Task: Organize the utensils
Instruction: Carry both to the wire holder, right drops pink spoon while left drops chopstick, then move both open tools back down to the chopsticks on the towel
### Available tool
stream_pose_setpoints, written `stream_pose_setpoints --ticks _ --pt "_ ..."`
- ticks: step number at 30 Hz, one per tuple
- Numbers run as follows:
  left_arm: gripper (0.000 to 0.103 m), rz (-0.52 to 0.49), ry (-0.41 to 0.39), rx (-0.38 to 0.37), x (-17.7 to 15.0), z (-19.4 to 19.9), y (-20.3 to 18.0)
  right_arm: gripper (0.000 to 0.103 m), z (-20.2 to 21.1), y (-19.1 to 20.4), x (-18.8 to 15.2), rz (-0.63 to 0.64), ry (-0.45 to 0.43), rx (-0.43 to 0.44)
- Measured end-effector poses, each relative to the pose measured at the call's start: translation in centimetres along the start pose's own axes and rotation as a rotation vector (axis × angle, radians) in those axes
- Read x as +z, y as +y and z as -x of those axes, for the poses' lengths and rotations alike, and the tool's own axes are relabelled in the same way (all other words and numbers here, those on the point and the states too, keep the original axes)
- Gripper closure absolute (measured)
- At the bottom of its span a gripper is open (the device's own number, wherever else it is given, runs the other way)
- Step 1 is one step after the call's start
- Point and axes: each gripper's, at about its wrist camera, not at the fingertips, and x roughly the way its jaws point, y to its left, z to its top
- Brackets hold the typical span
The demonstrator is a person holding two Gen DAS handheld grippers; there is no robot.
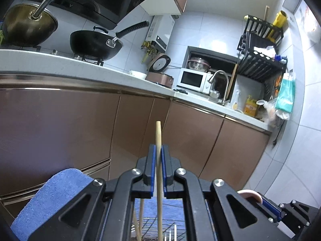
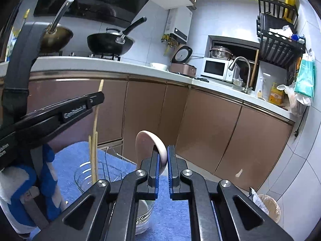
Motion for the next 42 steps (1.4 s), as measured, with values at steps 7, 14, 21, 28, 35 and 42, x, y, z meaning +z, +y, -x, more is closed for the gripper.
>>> stream_pose_setpoints --ticks 7,14,21,28,35,42 --pt "0.098 -0.026 -0.026 0.045 -2.0 -1.0 0.3 0.096 -1.2 1.3 -1.9 0.020 0.018 -0.006" --pt "0.098 -0.019 -0.040 0.064 -3.9 -0.8 1.1 0.096 -1.7 2.3 -3.5 0.032 0.037 -0.008" --pt "0.096 -0.006 -0.014 0.062 -4.7 0.1 2.3 0.090 -1.5 2.6 -4.0 0.020 0.053 0.009" --pt "0.081 -0.020 -0.008 0.056 -4.6 2.6 2.8 0.084 -0.2 2.5 -4.0 0.011 0.050 0.006" --pt "0.074 -0.052 0.014 0.073 -4.0 5.9 3.3 0.083 1.8 2.0 -3.7 -0.013 0.046 0.014" --pt "0.063 -0.113 0.062 0.103 -4.1 10.2 3.6 0.083 4.5 2.2 -3.7 -0.029 0.061 0.035"
